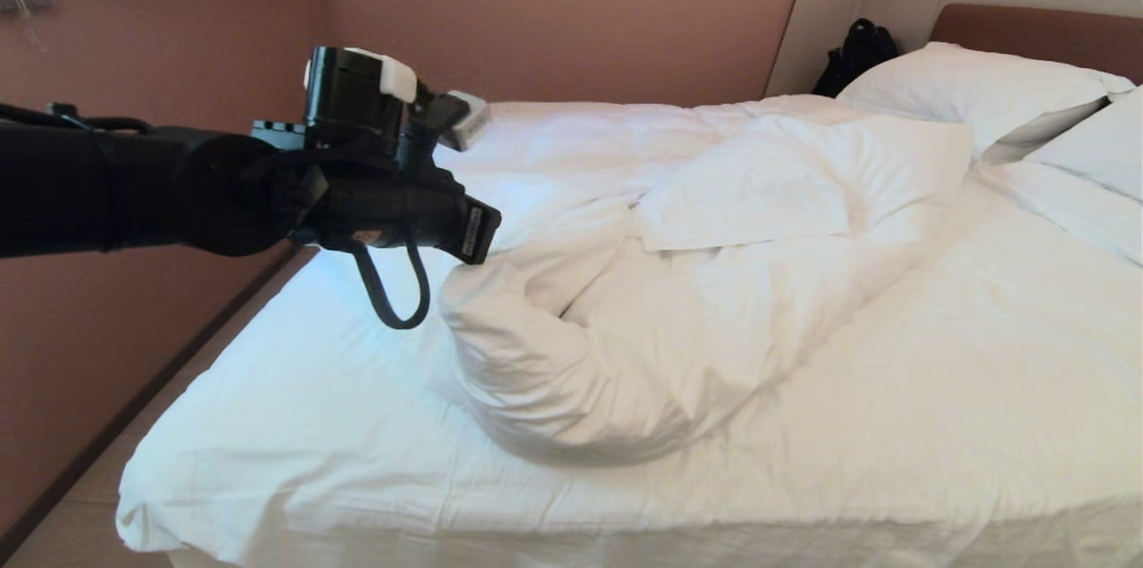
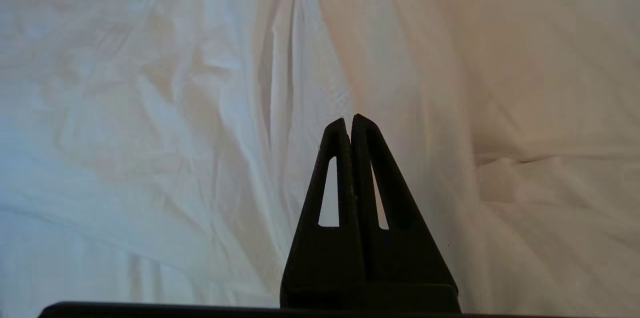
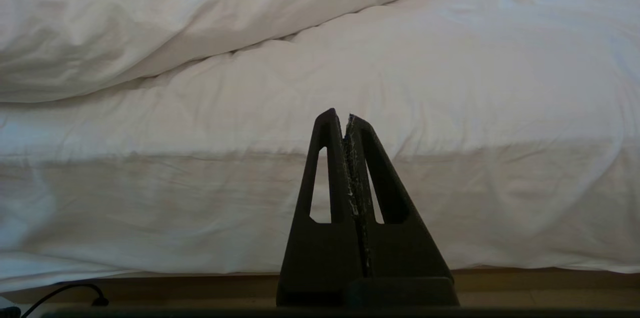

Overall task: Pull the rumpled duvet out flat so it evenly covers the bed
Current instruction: Hold the folded corner of the quilt

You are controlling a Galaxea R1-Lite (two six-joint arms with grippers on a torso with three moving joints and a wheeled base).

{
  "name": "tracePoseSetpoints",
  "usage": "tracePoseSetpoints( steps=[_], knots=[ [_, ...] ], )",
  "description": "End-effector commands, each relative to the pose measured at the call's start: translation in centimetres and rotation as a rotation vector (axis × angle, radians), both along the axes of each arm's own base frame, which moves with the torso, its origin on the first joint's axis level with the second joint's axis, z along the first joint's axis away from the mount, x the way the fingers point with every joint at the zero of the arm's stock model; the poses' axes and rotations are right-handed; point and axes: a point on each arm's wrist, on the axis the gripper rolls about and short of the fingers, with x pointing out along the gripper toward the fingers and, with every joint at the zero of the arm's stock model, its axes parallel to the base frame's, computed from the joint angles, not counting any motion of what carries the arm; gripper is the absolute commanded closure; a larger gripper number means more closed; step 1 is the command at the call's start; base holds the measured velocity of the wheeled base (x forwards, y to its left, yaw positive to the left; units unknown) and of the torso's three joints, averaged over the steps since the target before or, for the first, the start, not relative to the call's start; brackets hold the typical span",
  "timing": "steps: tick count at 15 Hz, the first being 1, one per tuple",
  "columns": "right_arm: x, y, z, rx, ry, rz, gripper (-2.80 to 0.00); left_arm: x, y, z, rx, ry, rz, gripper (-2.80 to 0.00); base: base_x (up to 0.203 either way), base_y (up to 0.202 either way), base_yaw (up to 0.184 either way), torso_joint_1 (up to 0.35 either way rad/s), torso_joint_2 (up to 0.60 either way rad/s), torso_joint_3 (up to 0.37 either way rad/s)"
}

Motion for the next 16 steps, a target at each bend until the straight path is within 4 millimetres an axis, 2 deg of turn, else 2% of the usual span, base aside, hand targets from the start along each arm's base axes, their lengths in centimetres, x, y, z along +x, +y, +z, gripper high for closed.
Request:
tracePoseSetpoints(
  steps=[1,5,9,10,16],
  knots=[
    [0.0,0.0,0.0,0.000,0.001,0.000,0.00,0.0,-1.5,-0.6,0.048,-0.012,-0.043,0.00,0.000,0.000,0.000,0.000,0.00,0.000],
    [0.0,0.0,0.0,0.000,0.003,0.000,0.00,-0.8,-3.3,0.4,0.053,-0.057,-0.064,0.00,0.000,0.000,0.000,0.000,0.00,0.000],
    [0.0,0.0,0.0,0.000,0.001,0.000,0.00,-1.8,-4.2,1.1,0.055,-0.081,-0.071,0.00,0.000,0.000,0.000,0.000,0.00,0.000],
    [0.0,0.0,0.0,0.000,0.002,0.000,0.00,-1.9,-4.5,1.2,0.054,-0.086,-0.080,-2.80,0.000,0.000,0.000,0.000,0.00,0.000],
    [0.0,0.0,0.0,0.000,0.000,0.000,0.00,-1.8,-5.5,0.0,0.117,-0.081,-0.129,-2.80,0.000,0.000,0.000,0.000,0.00,0.000]
  ],
)
